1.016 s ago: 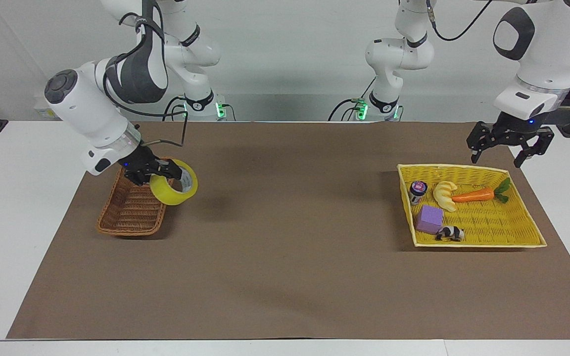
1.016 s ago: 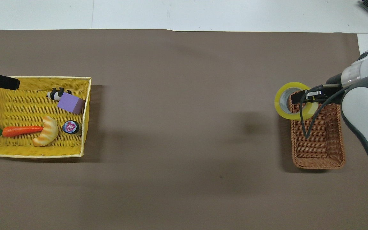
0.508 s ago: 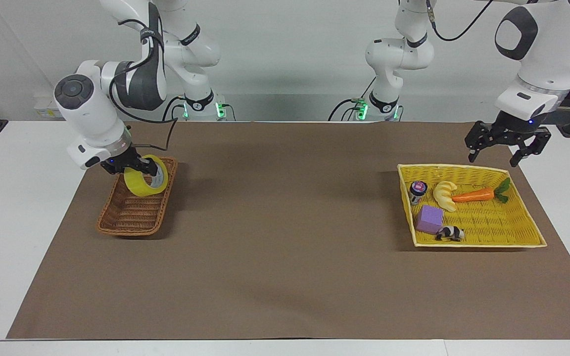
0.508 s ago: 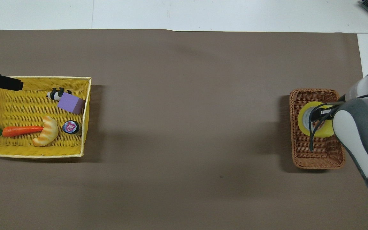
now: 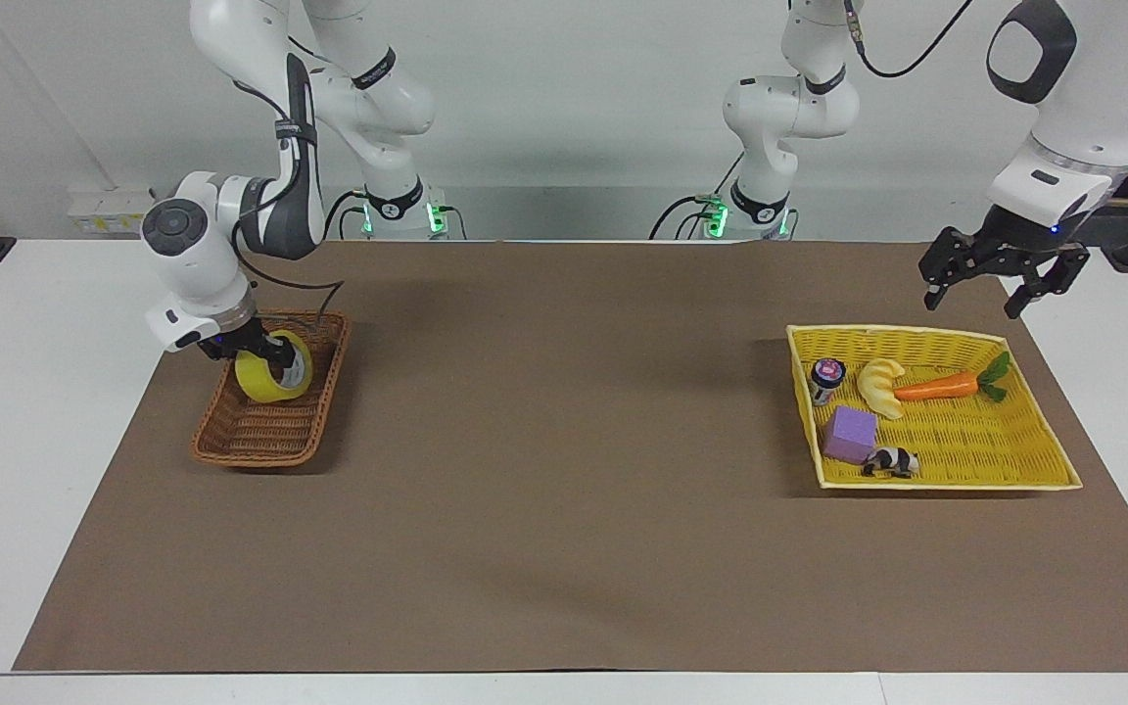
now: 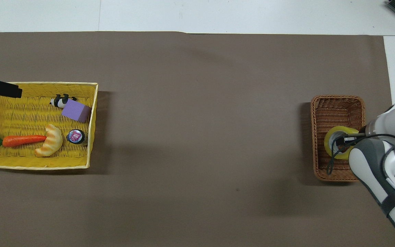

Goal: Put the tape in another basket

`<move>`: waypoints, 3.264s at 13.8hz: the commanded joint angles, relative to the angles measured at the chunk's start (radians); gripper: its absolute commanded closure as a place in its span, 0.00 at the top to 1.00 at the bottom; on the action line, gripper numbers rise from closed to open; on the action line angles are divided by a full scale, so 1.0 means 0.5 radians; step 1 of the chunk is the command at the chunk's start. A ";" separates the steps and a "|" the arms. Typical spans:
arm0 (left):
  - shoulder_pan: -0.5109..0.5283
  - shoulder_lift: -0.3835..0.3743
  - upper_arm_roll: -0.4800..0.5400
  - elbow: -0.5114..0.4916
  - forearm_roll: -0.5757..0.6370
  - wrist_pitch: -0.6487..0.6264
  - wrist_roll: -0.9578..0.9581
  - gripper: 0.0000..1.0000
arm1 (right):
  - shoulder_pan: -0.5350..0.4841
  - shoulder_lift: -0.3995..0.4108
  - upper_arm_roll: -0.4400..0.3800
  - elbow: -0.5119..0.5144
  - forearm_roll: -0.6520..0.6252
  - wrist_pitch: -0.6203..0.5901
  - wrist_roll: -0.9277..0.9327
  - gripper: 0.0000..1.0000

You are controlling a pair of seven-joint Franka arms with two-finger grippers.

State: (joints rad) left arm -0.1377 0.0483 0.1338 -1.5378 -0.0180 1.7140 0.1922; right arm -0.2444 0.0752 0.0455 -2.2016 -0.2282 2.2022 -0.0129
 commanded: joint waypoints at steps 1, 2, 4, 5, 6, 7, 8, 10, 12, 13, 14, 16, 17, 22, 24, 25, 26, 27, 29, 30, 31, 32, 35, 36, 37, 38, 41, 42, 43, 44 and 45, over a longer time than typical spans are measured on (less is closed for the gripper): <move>0.024 -0.026 -0.019 0.023 -0.010 -0.069 -0.102 1.00 | -0.020 -0.046 0.035 -0.009 -0.047 -0.005 0.010 1.00; 0.024 -0.035 -0.019 0.023 -0.007 -0.069 -0.105 1.00 | -0.017 -0.046 0.038 0.037 -0.047 -0.008 0.001 1.00; 0.018 -0.035 -0.022 0.020 -0.004 -0.062 -0.099 1.00 | 0.001 -0.046 0.041 0.181 -0.038 -0.105 0.004 1.00; 0.018 -0.038 -0.022 0.020 -0.004 -0.068 -0.096 1.00 | 0.016 -0.043 0.044 0.252 -0.038 -0.194 0.004 1.00; 0.018 -0.038 -0.022 0.020 -0.004 -0.072 -0.096 1.00 | 0.044 -0.043 0.050 0.307 -0.035 -0.259 0.004 1.00; 0.021 -0.038 -0.022 0.017 -0.004 -0.075 -0.096 1.00 | 0.062 -0.046 0.050 0.341 -0.028 -0.287 0.004 1.00; 0.024 -0.038 -0.022 0.020 -0.004 -0.072 -0.096 1.00 | 0.072 -0.046 0.050 0.372 -0.025 -0.296 0.004 1.00; 0.021 -0.038 -0.022 0.020 -0.004 -0.072 -0.096 1.00 | 0.081 -0.046 0.059 0.436 -0.022 -0.309 0.007 1.00; 0.021 -0.038 -0.022 0.020 -0.004 -0.072 -0.096 1.00 | 0.175 -0.046 0.059 0.552 -0.004 -0.400 0.038 1.00; 0.021 -0.038 -0.022 0.020 -0.004 -0.072 -0.096 1.00 | 0.222 -0.046 0.059 0.614 -0.004 -0.474 0.108 1.00; 0.021 -0.038 -0.022 0.017 -0.004 -0.096 -0.096 1.00 | 0.283 -0.049 0.062 0.678 -0.004 -0.541 0.215 1.00; 0.021 -0.072 -0.022 -0.002 -0.004 -0.206 -0.096 1.00 | 0.378 -0.074 0.068 0.764 0.008 -0.643 0.354 1.00; 0.021 -0.072 -0.022 0.002 -0.004 -0.207 -0.096 1.00 | 0.391 -0.077 0.081 0.810 0.075 -0.670 0.339 1.00; 0.021 -0.072 -0.022 0.002 -0.004 -0.207 -0.096 1.00 | 0.345 -0.089 0.035 1.061 0.490 -0.863 0.124 1.00; 0.021 -0.072 -0.022 0.002 -0.004 -0.207 -0.096 1.00 | 0.345 -0.086 0.035 1.246 0.441 -1.148 0.124 1.00; 0.021 -0.072 -0.022 0.002 -0.004 -0.204 -0.096 1.00 | 0.345 -0.092 0.038 1.280 0.395 -1.216 0.112 1.00; 0.021 -0.072 -0.022 0.002 -0.004 -0.207 -0.096 1.00 | 0.345 -0.092 0.038 1.292 0.389 -1.235 0.109 1.00; 0.021 -0.072 -0.022 0.002 -0.004 -0.207 -0.096 1.00 | 0.345 -0.092 0.041 1.304 0.398 -1.256 0.109 1.00; 0.021 -0.072 -0.022 0.002 -0.004 -0.207 -0.096 1.00 | 0.345 -0.089 0.044 1.314 0.386 -1.330 0.109 1.00; 0.021 -0.072 -0.022 0.002 -0.004 -0.207 -0.096 1.00 | 0.345 -0.086 0.044 1.356 0.383 -1.348 0.106 1.00; 0.021 -0.072 -0.022 0.002 -0.004 -0.207 -0.096 1.00 | 0.345 -0.080 0.047 1.384 0.383 -1.403 0.106 1.00; 0.021 -0.072 -0.022 0.002 -0.004 -0.207 -0.096 1.00 | 0.351 -0.080 0.047 1.406 0.383 -1.468 0.106 1.00; 0.021 -0.069 -0.022 0.002 -0.004 -0.207 -0.096 1.00 | 0.345 -0.080 0.044 1.421 0.419 -1.444 0.106 1.00; 0.021 -0.072 -0.022 0.002 -0.004 -0.207 -0.096 1.00 | 0.345 -0.080 0.044 1.418 0.420 -1.444 0.102 1.00; 0.021 -0.072 -0.022 0.002 -0.004 -0.207 -0.096 1.00 | 0.345 -0.083 0.044 1.418 0.420 -1.438 0.105 1.00; 0.021 -0.072 -0.022 0.002 -0.004 -0.207 -0.096 1.00 | 0.348 -0.083 0.044 1.418 0.407 -1.407 0.102 1.00; 0.021 -0.072 -0.022 0.002 -0.004 -0.207 -0.096 1.00 | 0.345 -0.086 0.041 1.415 0.410 -1.364 0.118 1.00; 0.021 -0.072 -0.022 0.002 -0.004 -0.207 -0.096 1.00 | 0.345 -0.083 0.041 1.415 0.404 -1.355 0.118 1.00; 0.021 -0.072 -0.022 0.002 -0.004 -0.207 -0.105 1.00 | 0.345 -0.086 0.041 1.415 0.401 -1.355 0.121 1.00; 0.000 -0.069 -0.022 0.002 -0.004 -0.201 -0.096 1.00 | 0.345 -0.086 0.041 1.415 0.395 -1.355 0.124 1.00; -0.004 -0.069 -0.025 0.002 -0.004 -0.194 -0.096 1.00 | 0.345 -0.083 0.041 1.415 0.398 -1.355 0.124 1.00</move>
State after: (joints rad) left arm -0.1380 0.0264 0.1283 -1.5345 -0.0180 1.6295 0.1527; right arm -0.0601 0.0230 0.0594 -1.5088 -0.0236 1.5155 0.0646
